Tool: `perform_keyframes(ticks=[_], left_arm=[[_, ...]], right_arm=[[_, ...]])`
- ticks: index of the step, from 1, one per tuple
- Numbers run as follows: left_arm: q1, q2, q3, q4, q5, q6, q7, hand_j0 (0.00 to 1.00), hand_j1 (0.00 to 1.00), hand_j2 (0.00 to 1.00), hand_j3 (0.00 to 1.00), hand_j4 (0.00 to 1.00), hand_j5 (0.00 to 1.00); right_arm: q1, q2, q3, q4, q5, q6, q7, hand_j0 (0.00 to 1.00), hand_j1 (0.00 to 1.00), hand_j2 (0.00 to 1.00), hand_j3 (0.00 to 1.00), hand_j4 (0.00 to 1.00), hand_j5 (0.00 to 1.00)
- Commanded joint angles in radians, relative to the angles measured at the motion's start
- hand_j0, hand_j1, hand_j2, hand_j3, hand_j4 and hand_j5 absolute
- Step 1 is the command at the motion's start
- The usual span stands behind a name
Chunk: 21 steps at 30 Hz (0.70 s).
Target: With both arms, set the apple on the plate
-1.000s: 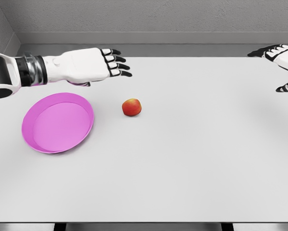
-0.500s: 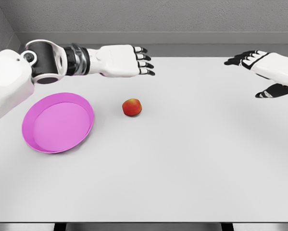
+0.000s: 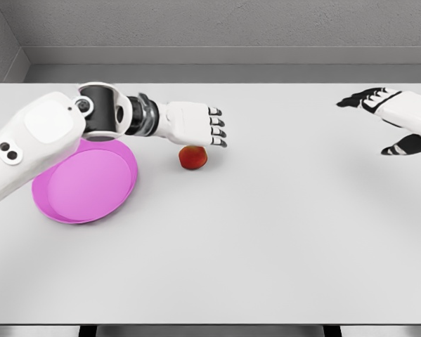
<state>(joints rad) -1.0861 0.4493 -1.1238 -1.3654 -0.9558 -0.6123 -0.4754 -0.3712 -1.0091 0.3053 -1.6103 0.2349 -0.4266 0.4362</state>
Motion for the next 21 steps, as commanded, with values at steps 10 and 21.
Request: perform_keyframes(ticks=[10,21], left_arm=[[0.000,-0.044,-0.034,0.028,-0.003,0.001,-0.026,1.00,1.00,1.00,1.00,1.00,1.00],[0.003,-0.058,-0.048,0.071,-0.008,0.001,-0.117,1.00,1.00,1.00,1.00,1.00,1.00]], right_arm=[[0.003,-0.005,-0.022,0.007,-0.003,0.002,-0.001,1.00,1.00,1.00,1.00,1.00,1.00],[0.017,-0.006,-0.023,0.009,-0.003,0.002,-0.001,1.00,1.00,1.00,1.00,1.00,1.00]])
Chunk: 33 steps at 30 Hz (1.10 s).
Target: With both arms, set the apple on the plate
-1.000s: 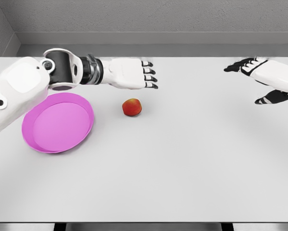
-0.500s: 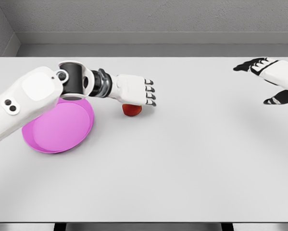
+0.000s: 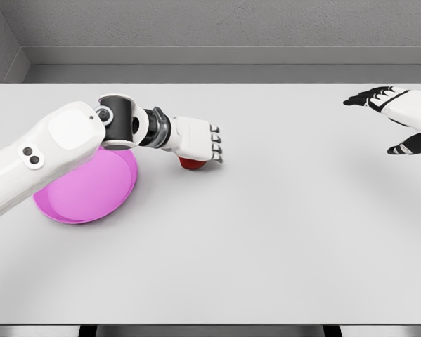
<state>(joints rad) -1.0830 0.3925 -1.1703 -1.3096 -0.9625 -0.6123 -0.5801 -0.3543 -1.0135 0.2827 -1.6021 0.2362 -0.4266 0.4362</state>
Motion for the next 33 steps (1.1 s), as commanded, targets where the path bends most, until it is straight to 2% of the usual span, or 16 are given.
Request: perform_keyframes(ticks=[1,14,23,25,27,28,29,32,33], left_arm=[[0.000,-0.003,-0.002,0.021,-0.002,0.001,-0.012,1.00,1.00,1.00,1.00,1.00,1.00],[0.011,-0.017,-0.003,0.044,0.004,0.001,-0.010,1.00,1.00,1.00,1.00,1.00,1.00],[0.009,-0.026,-0.029,0.075,0.001,0.001,-0.007,1.00,1.00,1.00,1.00,1.00,1.00],[0.009,-0.026,-0.029,0.075,0.001,0.001,-0.007,0.91,0.91,0.91,0.91,0.91,0.91],[0.009,-0.024,-0.029,0.076,0.002,0.001,-0.007,0.73,0.73,0.73,0.73,0.73,0.73],[0.009,-0.024,-0.029,0.076,0.002,0.001,-0.007,0.70,0.70,0.70,0.70,0.70,0.70],[0.009,-0.024,-0.029,0.076,0.002,0.001,-0.006,0.60,0.60,0.60,0.60,0.60,0.60],[0.009,-0.024,-0.029,0.076,0.004,0.001,-0.006,0.42,0.42,0.42,0.42,0.42,0.42],[0.009,-0.024,-0.029,0.076,0.004,0.001,-0.006,0.40,0.40,0.40,0.40,0.40,0.40]], right_arm=[[0.000,-0.002,0.000,0.001,-0.005,0.002,-0.001,1.00,1.00,1.00,1.00,1.00,1.00],[0.006,-0.007,0.000,-0.004,-0.005,0.002,-0.001,1.00,1.00,1.00,1.00,1.00,1.00],[0.006,-0.007,-0.002,-0.002,-0.005,0.002,-0.001,1.00,1.00,1.00,1.00,1.00,1.00],[0.006,-0.007,-0.002,-0.004,-0.005,0.002,-0.001,1.00,1.00,1.00,1.00,1.00,1.00],[0.006,-0.007,-0.002,-0.004,-0.005,0.002,-0.001,1.00,1.00,1.00,1.00,1.00,1.00],[0.006,-0.007,-0.002,-0.004,-0.005,0.002,-0.001,1.00,1.00,1.00,1.00,1.00,1.00],[0.006,-0.007,-0.002,-0.004,-0.005,0.002,-0.001,1.00,1.00,1.00,1.00,1.00,1.00],[0.006,-0.007,-0.002,-0.004,-0.005,0.002,-0.001,1.00,1.00,1.00,1.00,1.00,1.00],[0.006,-0.007,-0.002,-0.004,-0.005,0.002,-0.001,1.00,1.00,1.00,1.00,1.00,1.00]])
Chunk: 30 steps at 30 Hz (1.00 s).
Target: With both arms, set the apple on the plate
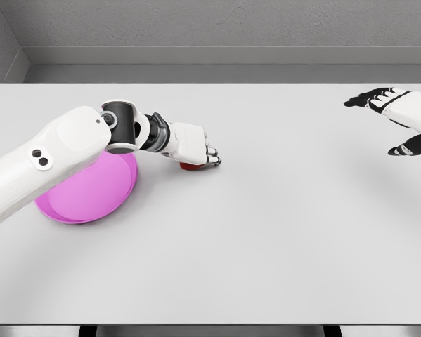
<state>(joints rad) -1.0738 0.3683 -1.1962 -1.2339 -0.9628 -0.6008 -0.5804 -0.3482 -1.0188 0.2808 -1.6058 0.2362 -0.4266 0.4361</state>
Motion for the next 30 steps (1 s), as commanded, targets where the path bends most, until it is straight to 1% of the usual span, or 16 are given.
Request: perform_keyframes(ticks=[1,3,6,9,12,14,15,17,19,21,22,24,25,27,29,30], left_arm=[[0.000,0.001,-0.003,0.001,0.006,-0.010,-0.006,0.37,0.37,0.37,0.37,0.37,0.37],[0.000,0.003,-0.003,-0.001,0.007,-0.010,-0.006,0.28,0.28,0.28,0.28,0.28,0.28],[-0.002,0.006,0.000,-0.003,0.009,-0.010,-0.004,0.21,0.21,0.21,0.21,0.21,0.21],[-0.008,0.012,0.006,-0.007,0.044,-0.010,-0.003,0.18,0.18,0.18,0.18,0.18,0.18],[-0.011,0.017,0.013,-0.007,0.084,-0.010,-0.003,0.18,0.18,0.18,0.18,0.18,0.18],[-0.014,0.032,0.021,-0.012,0.088,-0.010,-0.001,0.18,0.18,0.18,0.18,0.18,0.18],[-0.011,0.044,0.036,-0.012,0.095,-0.010,-0.001,0.18,0.18,0.18,0.18,0.18,0.18],[-0.014,0.070,0.040,-0.015,0.108,-0.010,-0.001,0.18,0.18,0.18,0.18,0.18,0.18],[-0.021,0.116,0.040,-0.059,0.127,-0.010,-0.001,0.18,0.18,0.18,0.18,0.18,0.18],[-0.025,0.176,0.041,-0.099,0.165,-0.010,0.001,0.18,0.18,0.18,0.18,0.18,0.18],[-0.029,0.188,0.041,-0.110,0.168,-0.010,0.002,0.18,0.18,0.18,0.18,0.18,0.18],[-0.025,0.218,0.070,-0.115,0.205,-0.010,0.004,0.18,0.18,0.18,0.18,0.18,0.18],[-0.025,0.231,0.075,-0.124,0.237,-0.010,0.004,0.18,0.18,0.18,0.18,0.18,0.18],[-0.023,0.277,0.075,-0.186,0.266,-0.010,0.004,0.18,0.18,0.18,0.18,0.18,0.18],[-0.025,0.337,0.076,-0.226,0.294,-0.010,0.004,0.18,0.18,0.18,0.18,0.18,0.18],[-0.025,0.373,0.076,-0.260,0.317,-0.010,0.004,0.18,0.18,0.18,0.18,0.18,0.18]], right_arm=[[0.000,-0.001,0.000,0.000,-0.005,0.002,0.000,1.00,1.00,1.00,1.00,1.00,1.00],[0.000,-0.001,0.000,0.000,-0.005,0.002,0.000,1.00,1.00,1.00,1.00,1.00,1.00],[0.000,-0.001,0.000,0.000,-0.005,0.002,0.000,1.00,1.00,1.00,1.00,1.00,1.00],[0.000,-0.001,0.000,0.000,-0.005,0.002,0.000,1.00,1.00,1.00,1.00,1.00,1.00],[0.000,-0.001,0.000,-0.002,-0.003,0.002,0.000,1.00,1.00,1.00,1.00,1.00,1.00],[0.000,-0.001,0.000,-0.002,-0.005,0.002,0.000,1.00,1.00,1.00,1.00,1.00,1.00],[0.000,-0.001,0.000,-0.002,-0.005,0.002,0.000,1.00,1.00,1.00,1.00,1.00,1.00],[0.000,-0.001,0.000,-0.002,-0.005,0.002,0.000,1.00,1.00,1.00,1.00,1.00,1.00],[0.000,-0.001,0.000,-0.002,-0.005,0.002,0.000,1.00,1.00,1.00,1.00,1.00,1.00],[0.002,-0.001,-0.002,-0.002,-0.005,0.002,0.000,1.00,1.00,1.00,1.00,1.00,1.00],[0.000,-0.001,-0.002,-0.002,-0.005,0.002,0.000,1.00,1.00,1.00,1.00,1.00,1.00],[0.000,-0.001,0.000,-0.002,-0.005,0.002,0.000,1.00,1.00,1.00,1.00,1.00,1.00],[0.000,-0.001,-0.002,-0.002,-0.005,0.002,0.000,1.00,1.00,1.00,1.00,1.00,1.00],[0.000,-0.001,0.000,-0.002,-0.005,0.002,0.000,1.00,1.00,1.00,1.00,1.00,1.00],[0.000,-0.001,-0.002,0.000,-0.005,0.002,0.000,1.00,1.00,1.00,1.00,1.00,1.00],[0.000,-0.001,0.000,0.000,-0.005,0.002,0.000,1.00,1.00,1.00,1.00,1.00,1.00]])
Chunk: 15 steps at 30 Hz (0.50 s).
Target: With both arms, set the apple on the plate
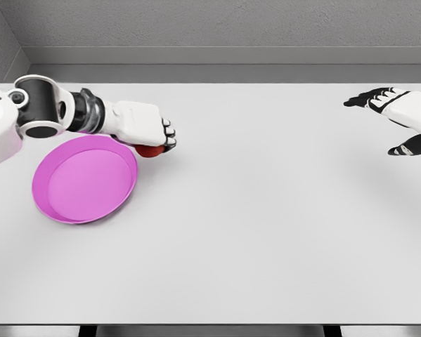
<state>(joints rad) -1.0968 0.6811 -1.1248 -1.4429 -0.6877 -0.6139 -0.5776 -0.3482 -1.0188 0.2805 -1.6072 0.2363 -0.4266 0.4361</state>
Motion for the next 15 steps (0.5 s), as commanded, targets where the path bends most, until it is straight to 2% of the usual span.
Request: perform_keyframes(ticks=[1,5,7,11,15], left_arm=[[0.000,0.080,0.005,-0.076,0.048,0.003,0.001,0.18,0.18,0.18,0.18,0.18,0.18],[0.008,0.195,0.023,-0.122,0.082,0.003,-0.004,0.19,0.19,0.19,0.19,0.19,0.19],[0.012,0.219,0.033,-0.122,0.080,0.003,-0.010,0.19,0.19,0.19,0.19,0.19,0.19],[0.017,0.233,0.031,-0.119,0.033,0.003,-0.033,0.20,0.20,0.20,0.20,0.20,0.20],[0.052,0.225,0.025,-0.122,-0.025,0.003,-0.033,0.22,0.22,0.22,0.22,0.22,0.22]], right_arm=[[0.000,-0.001,0.000,0.000,-0.005,0.002,0.000,1.00,1.00,1.00,1.00,1.00,1.00],[0.000,-0.001,-0.001,0.001,-0.005,0.002,0.000,1.00,1.00,1.00,1.00,1.00,1.00],[0.000,-0.001,0.000,0.001,-0.005,0.002,0.000,1.00,1.00,1.00,1.00,1.00,1.00],[0.000,-0.001,-0.001,0.001,-0.005,0.002,0.000,1.00,1.00,1.00,1.00,1.00,1.00],[0.000,-0.001,-0.001,0.001,-0.003,0.002,0.000,1.00,1.00,1.00,1.00,1.00,1.00]])
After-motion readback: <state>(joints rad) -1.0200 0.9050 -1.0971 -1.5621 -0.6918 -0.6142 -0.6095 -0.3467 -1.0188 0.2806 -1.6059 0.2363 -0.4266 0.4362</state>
